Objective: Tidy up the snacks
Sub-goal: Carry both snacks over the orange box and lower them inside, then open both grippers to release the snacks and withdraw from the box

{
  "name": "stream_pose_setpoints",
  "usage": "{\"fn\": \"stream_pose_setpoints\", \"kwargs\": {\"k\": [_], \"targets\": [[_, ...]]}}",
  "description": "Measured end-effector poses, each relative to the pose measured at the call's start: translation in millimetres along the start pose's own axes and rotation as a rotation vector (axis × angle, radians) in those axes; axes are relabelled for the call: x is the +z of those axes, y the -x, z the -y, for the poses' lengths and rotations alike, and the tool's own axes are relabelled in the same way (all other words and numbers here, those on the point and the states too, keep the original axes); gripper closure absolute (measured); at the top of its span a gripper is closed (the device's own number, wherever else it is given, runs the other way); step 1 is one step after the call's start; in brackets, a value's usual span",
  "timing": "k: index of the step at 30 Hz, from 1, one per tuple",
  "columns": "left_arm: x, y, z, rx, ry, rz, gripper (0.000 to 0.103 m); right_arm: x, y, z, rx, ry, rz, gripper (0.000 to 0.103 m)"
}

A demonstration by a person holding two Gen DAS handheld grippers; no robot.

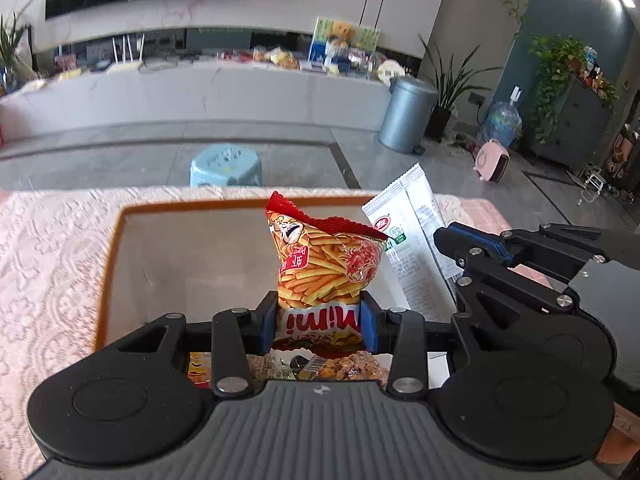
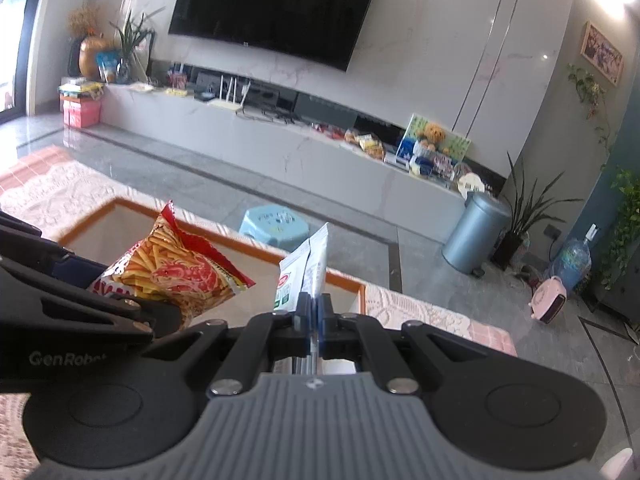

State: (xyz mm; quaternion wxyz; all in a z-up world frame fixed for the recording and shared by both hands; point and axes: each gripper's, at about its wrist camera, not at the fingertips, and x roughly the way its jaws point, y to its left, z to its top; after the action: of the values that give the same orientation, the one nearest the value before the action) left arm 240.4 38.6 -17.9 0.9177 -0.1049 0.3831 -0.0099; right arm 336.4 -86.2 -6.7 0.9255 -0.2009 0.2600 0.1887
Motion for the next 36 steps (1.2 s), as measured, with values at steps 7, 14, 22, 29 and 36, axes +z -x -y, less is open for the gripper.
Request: {"fn": "stream_pose_setpoints", "kwargs": {"k": [7, 14, 22, 29, 36], "targets": [[-0.2, -36.9, -8.4, 0.011, 0.017, -0.085, 0.057, -8.3, -40.5, -0.7, 0.016, 0.045, -0.085, 0.103], [-2.3, -58.2, -14.3, 0.028, 0.032, -0.152, 0.057, -17.6, -63.7, -5.4, 0.053, 0.091, -0.135, 0.103], [-2.9, -68.9, -16.6, 0.025, 0.047, -0.214, 0.057, -25.9, -79.5, -10.3, 0.072, 0.128, -0.173, 0.103], [4.8, -76.8, -12.9, 0.074, 0.05, -0.267, 0.056, -29.5, -86.1, -17.4, 0.078, 0.154, -0.217, 0.103], [4.1, -78.1, -6.3, 0.103, 0.034, -0.282, 0.05, -30.2, -89.6, -16.6, 0.074, 0.156, -0.231, 0.103]]}}
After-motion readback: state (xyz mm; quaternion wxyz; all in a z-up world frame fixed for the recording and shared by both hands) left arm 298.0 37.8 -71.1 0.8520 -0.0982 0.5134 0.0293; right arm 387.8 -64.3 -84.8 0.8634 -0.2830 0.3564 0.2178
